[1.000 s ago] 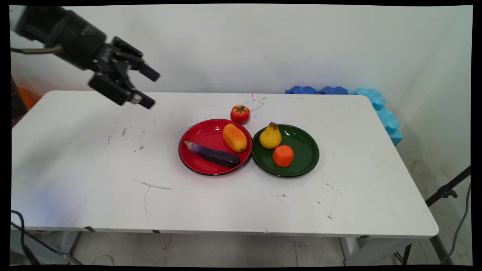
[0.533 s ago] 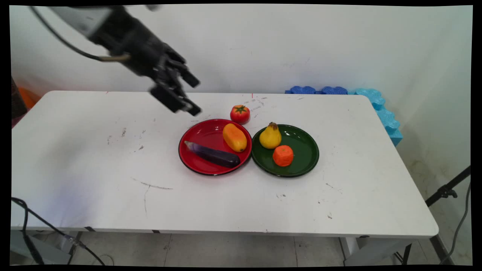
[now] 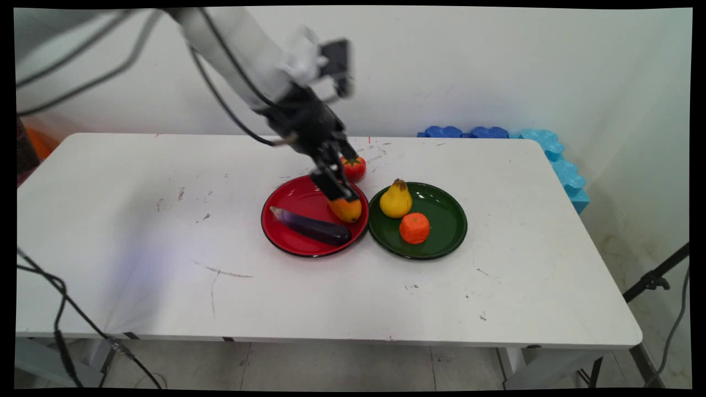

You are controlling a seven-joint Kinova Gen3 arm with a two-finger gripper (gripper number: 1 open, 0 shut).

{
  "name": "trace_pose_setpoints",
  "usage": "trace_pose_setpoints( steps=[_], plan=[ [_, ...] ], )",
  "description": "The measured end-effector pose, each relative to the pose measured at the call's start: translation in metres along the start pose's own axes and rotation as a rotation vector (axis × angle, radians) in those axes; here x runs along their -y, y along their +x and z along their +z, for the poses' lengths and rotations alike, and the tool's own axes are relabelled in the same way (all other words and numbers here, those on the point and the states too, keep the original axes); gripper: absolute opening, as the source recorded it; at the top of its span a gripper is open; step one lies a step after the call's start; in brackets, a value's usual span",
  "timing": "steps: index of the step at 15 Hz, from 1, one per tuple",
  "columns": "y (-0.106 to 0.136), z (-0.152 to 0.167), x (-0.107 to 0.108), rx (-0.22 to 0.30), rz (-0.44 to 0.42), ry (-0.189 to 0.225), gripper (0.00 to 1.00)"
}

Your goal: Pick up the mandarin from the green plate

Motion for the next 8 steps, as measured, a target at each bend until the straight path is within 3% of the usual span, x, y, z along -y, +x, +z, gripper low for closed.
trace_pose_setpoints(
  steps=[8],
  plan=[
    [0.034, 0.113, 0.022, 0.026, 0.115, -0.062, 1.0]
  ],
)
